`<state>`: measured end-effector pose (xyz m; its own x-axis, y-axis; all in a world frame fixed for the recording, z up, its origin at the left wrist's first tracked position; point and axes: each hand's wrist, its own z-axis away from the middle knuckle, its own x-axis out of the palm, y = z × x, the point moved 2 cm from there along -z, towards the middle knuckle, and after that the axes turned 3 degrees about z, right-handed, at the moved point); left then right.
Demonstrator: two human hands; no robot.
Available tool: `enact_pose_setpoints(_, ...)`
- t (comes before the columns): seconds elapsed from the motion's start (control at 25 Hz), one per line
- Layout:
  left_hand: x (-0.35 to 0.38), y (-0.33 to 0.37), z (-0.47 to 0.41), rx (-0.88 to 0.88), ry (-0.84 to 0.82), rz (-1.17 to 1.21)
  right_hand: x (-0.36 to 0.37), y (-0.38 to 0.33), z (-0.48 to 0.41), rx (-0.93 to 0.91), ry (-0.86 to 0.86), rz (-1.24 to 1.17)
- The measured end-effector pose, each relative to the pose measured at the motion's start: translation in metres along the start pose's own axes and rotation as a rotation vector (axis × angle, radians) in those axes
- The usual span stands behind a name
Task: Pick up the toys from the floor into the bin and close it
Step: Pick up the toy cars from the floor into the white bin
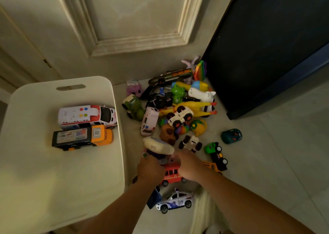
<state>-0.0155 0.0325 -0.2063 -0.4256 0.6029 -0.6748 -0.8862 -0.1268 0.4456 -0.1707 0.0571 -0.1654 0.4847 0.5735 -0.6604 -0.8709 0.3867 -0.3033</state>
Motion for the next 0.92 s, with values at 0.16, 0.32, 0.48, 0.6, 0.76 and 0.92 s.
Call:
enact_pose_setpoints(0.16, 0.006, -0.006, 0.013, 0.091, -0.110, -0.179, 0.022, 0.001, 0.010, -0.157, 0.011, 0.348)
enact_pose_setpoints(0.32, 0.004, 0.001, 0.019, 0.218, -0.129, -0.135, 0.018, -0.005, 0.017, -0.275, 0.107, 0.384)
enact_pose_setpoints(0.48, -0.007, 0.017, 0.017, 0.349, -0.141, -0.070, -0.011, -0.020, 0.019, -0.395, 0.164, 0.233)
enact_pose_setpoints(0.6, -0.015, 0.016, 0.017, 0.221, -0.043, 0.109, -0.023, -0.009, 0.011, -0.237, 0.026, -0.044)
enact_pose_setpoints(0.76, -0.018, 0.013, 0.025, 0.096, -0.035, 0.286, -0.022, 0.038, 0.008, -0.071, 0.000, 0.246)
enact_pose_setpoints(0.92, -0.025, 0.028, 0.040, 0.112, -0.070, 0.324, 0.003, 0.062, 0.018, 0.007, 0.168, 0.467)
